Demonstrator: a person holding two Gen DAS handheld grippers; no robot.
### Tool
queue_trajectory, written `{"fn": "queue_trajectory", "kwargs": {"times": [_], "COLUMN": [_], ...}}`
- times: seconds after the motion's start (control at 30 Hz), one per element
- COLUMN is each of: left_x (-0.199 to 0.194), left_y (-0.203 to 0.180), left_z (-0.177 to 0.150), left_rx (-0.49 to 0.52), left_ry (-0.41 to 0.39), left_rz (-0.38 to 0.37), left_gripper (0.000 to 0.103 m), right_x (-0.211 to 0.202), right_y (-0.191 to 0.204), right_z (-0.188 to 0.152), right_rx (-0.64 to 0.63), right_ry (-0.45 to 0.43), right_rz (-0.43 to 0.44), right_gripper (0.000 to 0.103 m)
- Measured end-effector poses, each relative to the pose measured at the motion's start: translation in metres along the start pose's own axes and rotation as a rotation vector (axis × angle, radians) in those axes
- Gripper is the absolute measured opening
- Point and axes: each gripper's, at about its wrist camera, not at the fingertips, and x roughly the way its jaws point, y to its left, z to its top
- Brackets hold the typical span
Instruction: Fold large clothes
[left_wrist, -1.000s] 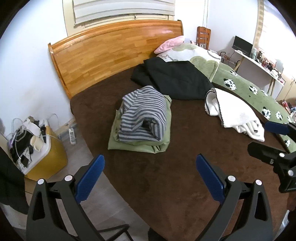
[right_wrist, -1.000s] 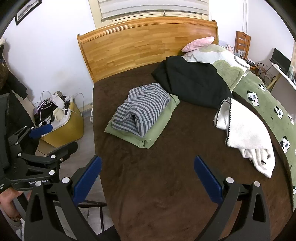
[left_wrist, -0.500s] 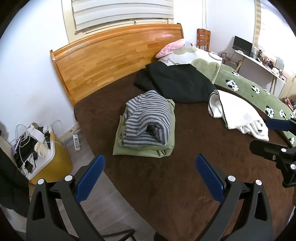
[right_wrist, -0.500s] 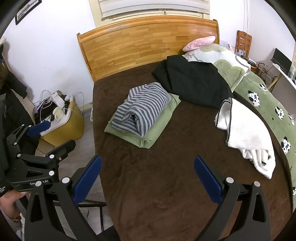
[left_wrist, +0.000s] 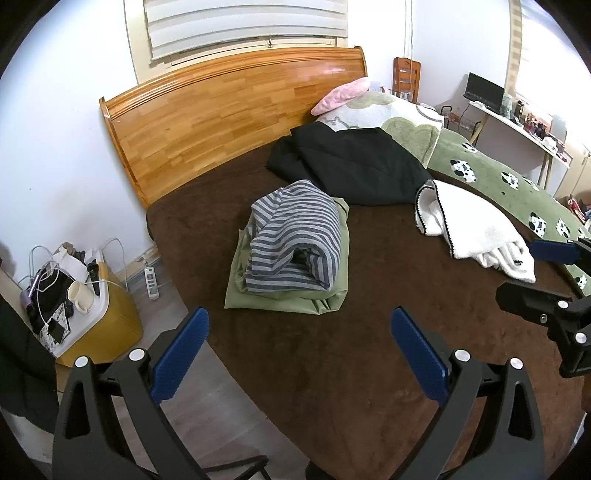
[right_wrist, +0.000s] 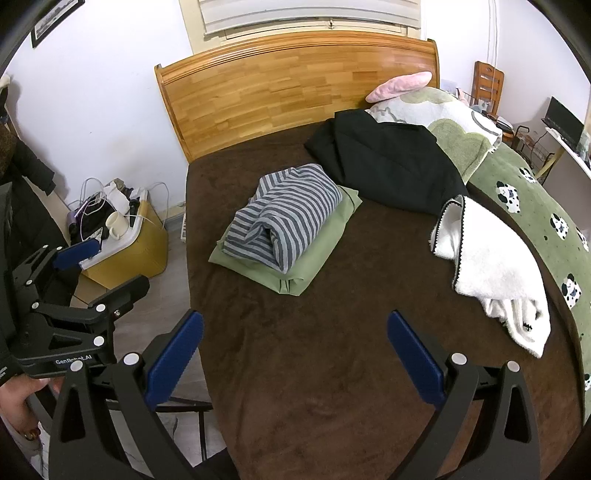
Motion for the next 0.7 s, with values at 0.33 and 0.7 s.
{"fn": "queue_trajectory", "kwargs": {"times": [0.33, 0.7], "left_x": [0.001, 0.0029], "left_y": [0.0037, 0.0012], "left_z": [0.0037, 0.0047], "left_rx": [-0.009, -0.001], "left_ry": [0.01, 0.015], "left_rz": [-0.024, -0.023], "left_gripper": [0.096, 0.097], "right_x": [0.0005, 0.0034], "right_y": [0.0002, 0.0022], "right_z": [0.0009, 0.0005], "right_rx": [-0.002, -0.005], "right_ry": [0.001, 0.004], "right_rz": [0.0, 0.004], "right_gripper": [0.098, 0.098]}}
